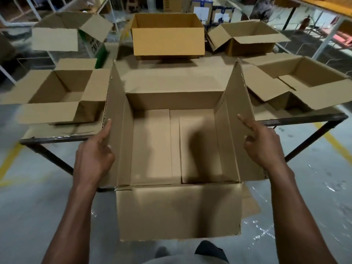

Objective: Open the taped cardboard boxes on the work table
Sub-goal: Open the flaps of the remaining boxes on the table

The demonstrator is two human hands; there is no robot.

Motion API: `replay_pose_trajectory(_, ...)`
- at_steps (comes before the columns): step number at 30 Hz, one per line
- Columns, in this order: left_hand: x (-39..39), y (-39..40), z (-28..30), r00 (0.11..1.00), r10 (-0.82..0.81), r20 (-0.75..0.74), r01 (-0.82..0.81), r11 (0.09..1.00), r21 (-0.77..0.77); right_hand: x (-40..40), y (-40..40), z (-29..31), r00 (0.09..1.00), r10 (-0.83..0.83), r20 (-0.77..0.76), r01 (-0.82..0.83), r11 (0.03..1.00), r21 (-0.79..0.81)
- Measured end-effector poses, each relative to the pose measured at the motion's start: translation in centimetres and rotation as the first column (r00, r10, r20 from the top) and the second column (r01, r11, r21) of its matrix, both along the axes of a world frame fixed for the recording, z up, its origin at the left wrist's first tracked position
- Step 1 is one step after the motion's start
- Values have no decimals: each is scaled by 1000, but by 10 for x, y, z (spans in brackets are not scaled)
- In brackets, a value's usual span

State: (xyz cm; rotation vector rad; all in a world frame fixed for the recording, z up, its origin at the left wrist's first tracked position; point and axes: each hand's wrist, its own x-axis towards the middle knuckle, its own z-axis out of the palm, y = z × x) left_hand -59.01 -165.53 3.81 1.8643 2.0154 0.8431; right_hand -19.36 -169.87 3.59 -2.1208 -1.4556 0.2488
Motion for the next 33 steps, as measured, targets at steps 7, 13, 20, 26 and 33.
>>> replay_pose_trajectory(7, -3, -78, -21, 989, 138, 47, -137, 990, -28, -5, -29, -23, 997, 70, -18, -70, 997, -40)
replay_pose_trajectory(13, -2, -155, -49, 965, 248, 87, -247, 969, -21, 1, -57, -36, 981, 194, 28, -191, 978, -88)
replay_pose_trajectory(20, -11, -246, -72, 917, 397, -37, -399, 916, -44, -22, -60, -49, 898, 439, 4, -437, 893, -107)
replay_pose_trajectory(26, -24, -302, -66, 816, 577, -36, -578, 812, -84, -84, -48, -50, 808, 584, -81, -588, 790, -171)
replay_pose_trajectory(33, -85, -334, -71, 668, 743, -33, -741, 661, -123, -202, -18, -48, 694, 714, -91, -713, 666, -219)
